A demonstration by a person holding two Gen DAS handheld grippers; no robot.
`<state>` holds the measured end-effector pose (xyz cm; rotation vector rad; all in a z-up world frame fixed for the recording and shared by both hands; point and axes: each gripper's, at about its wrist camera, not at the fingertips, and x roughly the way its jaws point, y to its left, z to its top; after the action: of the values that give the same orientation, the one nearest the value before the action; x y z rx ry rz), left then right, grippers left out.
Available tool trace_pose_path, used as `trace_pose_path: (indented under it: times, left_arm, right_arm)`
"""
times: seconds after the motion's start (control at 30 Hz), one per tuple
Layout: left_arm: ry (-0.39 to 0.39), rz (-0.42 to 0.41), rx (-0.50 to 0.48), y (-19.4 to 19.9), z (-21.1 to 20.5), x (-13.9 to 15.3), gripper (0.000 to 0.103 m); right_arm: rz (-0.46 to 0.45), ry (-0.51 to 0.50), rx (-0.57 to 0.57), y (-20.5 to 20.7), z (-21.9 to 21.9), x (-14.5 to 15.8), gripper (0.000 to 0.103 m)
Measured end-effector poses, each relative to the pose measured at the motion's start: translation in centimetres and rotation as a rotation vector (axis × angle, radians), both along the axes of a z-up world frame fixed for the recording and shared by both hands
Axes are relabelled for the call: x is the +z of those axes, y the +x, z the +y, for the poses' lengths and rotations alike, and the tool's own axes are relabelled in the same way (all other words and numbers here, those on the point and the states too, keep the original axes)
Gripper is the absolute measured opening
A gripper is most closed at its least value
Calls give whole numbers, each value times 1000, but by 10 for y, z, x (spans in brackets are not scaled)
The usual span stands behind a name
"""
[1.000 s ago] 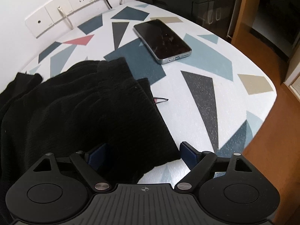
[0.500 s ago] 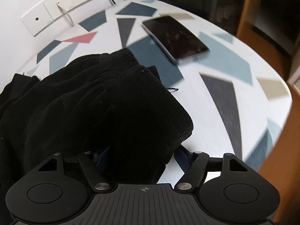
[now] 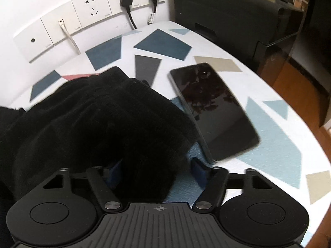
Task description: Fold clothes
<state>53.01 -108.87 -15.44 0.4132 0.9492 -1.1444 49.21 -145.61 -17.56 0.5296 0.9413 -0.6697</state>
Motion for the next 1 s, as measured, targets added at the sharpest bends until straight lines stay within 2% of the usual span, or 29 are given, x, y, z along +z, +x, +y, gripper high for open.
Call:
trace_pose_path:
  times: [0.07, 0.13, 0.23, 0.37, 0.47, 0.57, 0.63, 0.73, 0.83, 0.9, 0.93, 0.97, 1.0]
  left_arm:
    - [-11, 0, 2, 4, 21, 6, 76]
    - [-41, 33, 65, 19, 57, 15, 76]
    - [-66, 57, 208, 47, 112, 25, 76]
    - [-40, 10, 424, 86, 178, 29, 76]
    - [19, -48, 573, 123, 201, 15, 76]
    - [112, -122, 651, 138, 196, -7, 76]
    - [157, -156, 662, 146, 201, -15, 76]
    - [167, -197, 628, 148, 207, -20, 77]
    - [186, -230, 585, 152, 210, -20, 80]
    - [194, -223, 571, 152, 215, -17, 84]
    - [195, -213, 568, 153, 218, -16, 84]
    - [196, -204, 564, 155, 221, -15, 85]
    - [199, -197, 559, 157, 221, -16, 86]
  right_arm:
    - [11, -16, 2, -10, 5, 3, 77]
    - [8, -47, 22, -22, 18, 14, 77]
    - [6, -71, 79, -39, 48, 27, 77]
    - [-17, -48, 153, -59, 97, 38, 77]
    - [-54, -6, 223, -58, 143, 46, 76]
    - [-71, -1, 313, -50, 193, 57, 77]
    - [-34, 9, 341, -40, 220, 54, 78]
    - [19, 4, 348, -25, 253, 43, 76]
    - [37, -6, 241, -4, 257, 27, 67]
    - [41, -33, 194, 0, 254, 21, 44]
    - [40, -44, 179, -2, 253, 19, 23]
    - [28, -42, 167, -8, 253, 18, 16]
    - [16, -49, 154, -17, 254, 18, 15]
